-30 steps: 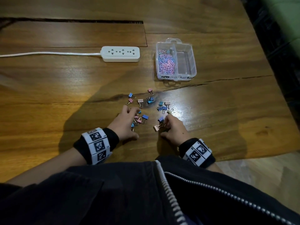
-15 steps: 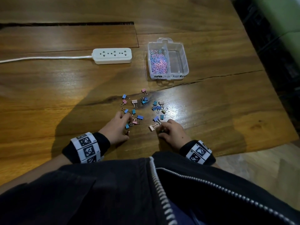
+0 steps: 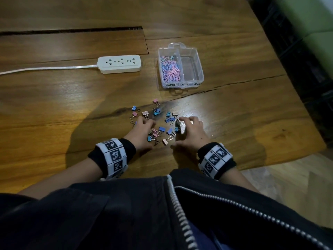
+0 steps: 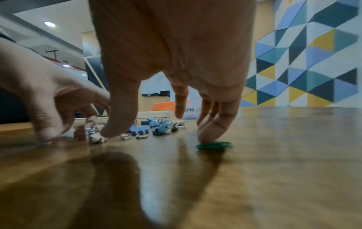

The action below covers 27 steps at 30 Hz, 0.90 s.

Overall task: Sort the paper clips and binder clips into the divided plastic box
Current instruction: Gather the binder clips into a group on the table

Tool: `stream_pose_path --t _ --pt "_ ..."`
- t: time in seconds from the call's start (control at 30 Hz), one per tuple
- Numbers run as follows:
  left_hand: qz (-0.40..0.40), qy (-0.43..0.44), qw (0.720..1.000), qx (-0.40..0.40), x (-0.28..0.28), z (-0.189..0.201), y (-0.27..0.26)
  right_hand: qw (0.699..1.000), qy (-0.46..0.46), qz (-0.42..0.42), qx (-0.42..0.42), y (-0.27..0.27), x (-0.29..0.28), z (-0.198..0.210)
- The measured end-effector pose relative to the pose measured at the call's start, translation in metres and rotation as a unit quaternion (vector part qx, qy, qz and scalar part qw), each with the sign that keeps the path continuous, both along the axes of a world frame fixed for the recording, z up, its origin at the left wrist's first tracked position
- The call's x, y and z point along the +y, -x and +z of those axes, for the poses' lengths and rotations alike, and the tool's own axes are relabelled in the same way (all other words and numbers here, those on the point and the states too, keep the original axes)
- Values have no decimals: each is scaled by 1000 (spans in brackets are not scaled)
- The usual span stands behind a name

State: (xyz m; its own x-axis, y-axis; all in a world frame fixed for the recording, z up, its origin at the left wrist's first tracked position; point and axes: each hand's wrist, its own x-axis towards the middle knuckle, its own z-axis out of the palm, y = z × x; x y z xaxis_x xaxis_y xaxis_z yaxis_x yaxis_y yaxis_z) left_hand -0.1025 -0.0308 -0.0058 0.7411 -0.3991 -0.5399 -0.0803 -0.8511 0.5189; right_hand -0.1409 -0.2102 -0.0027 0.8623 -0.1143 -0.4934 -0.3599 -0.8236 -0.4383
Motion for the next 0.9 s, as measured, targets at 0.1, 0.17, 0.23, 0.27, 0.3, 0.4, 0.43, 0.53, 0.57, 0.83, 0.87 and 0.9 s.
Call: stream_pose_path --t 0.1,0.17,0.23,0.27,0.3,0.4,0.43,0.53,0.57,0.83,0.87,0.9 --pt "-3 13 1000 -21 -13 -3 -4 997 50 60 -22 -15 17 -3" --pt "2 -1 998 -59 -16 -1 -11 997 40 58 -34 -25 20 -4" --pt "28 -37 994 -101 -11 3 -24 998 39 43 -37 -32 16 -2" --pt "48 -58 991 -112 -6 4 -31 998 44 39 -32 -35 14 -1" --pt "69 -75 989 -109 -1 5 -38 998 50 42 -25 -36 11 -1" --pt "107 -105 987 -54 8 7 -56 994 76 75 2 -39 12 -1" --pt "103 -110 988 -40 7 7 -59 993 85 86 9 -41 14 -1" --pt "50 -105 993 -30 -8 7 -61 993 72 91 14 -51 22 -1" --pt "27 -102 994 -36 -14 7 -59 994 61 88 9 -54 23 0" --pt "-92 -108 987 -77 -26 2 -56 997 -1 70 11 -54 20 1" --pt "-97 -105 987 -69 -24 2 -57 998 -8 68 15 -54 19 1" --pt "-100 -100 988 -59 -23 3 -58 998 -11 67 16 -54 18 2"
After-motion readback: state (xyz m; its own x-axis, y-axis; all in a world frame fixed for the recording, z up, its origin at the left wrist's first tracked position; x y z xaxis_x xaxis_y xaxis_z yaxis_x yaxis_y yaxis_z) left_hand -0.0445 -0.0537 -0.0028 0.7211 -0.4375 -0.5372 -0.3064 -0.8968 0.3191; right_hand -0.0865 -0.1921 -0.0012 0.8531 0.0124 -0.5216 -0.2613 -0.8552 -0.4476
